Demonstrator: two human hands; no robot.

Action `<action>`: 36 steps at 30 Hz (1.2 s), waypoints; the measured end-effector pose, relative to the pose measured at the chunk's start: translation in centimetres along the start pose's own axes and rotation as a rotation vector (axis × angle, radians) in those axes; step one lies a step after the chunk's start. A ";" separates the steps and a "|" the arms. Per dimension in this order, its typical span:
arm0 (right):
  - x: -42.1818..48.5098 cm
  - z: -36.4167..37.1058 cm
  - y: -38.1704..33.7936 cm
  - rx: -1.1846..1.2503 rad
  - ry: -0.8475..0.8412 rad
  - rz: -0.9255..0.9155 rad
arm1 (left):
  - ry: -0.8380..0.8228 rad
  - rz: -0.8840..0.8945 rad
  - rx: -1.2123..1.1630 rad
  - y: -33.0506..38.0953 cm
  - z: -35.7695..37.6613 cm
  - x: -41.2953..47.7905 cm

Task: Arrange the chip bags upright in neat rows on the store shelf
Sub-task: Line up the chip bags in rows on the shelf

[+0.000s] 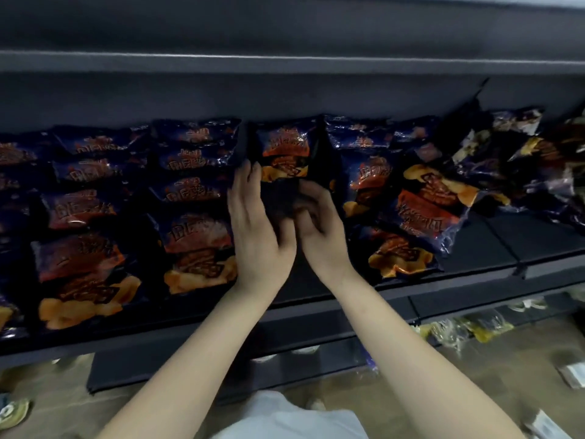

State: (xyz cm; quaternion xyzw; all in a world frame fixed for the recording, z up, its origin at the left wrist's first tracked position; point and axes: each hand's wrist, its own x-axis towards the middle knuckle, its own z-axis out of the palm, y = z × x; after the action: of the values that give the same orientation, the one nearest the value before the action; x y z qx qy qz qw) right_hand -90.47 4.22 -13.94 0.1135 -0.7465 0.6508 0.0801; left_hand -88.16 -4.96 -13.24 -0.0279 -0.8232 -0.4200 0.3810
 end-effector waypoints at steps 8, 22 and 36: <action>1.8 -12.5 -0.7 -0.485 0.263 -0.352 | -0.410 -0.054 -0.196 3.5 9.5 -1.9; -0.1 -19.9 4.3 -0.273 0.456 -0.039 | -0.420 -0.325 -0.033 6.9 15.7 -2.4; 4.3 -15.9 0.4 0.176 0.084 0.128 | 0.079 -0.601 -0.548 4.2 6.3 4.5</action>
State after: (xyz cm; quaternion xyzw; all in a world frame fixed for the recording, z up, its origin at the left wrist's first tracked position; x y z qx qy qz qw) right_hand -95.17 19.68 -10.97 0.0448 -0.6882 0.7217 0.0593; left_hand -93.63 1.00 -9.74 0.1295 -0.6370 -0.7172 0.2513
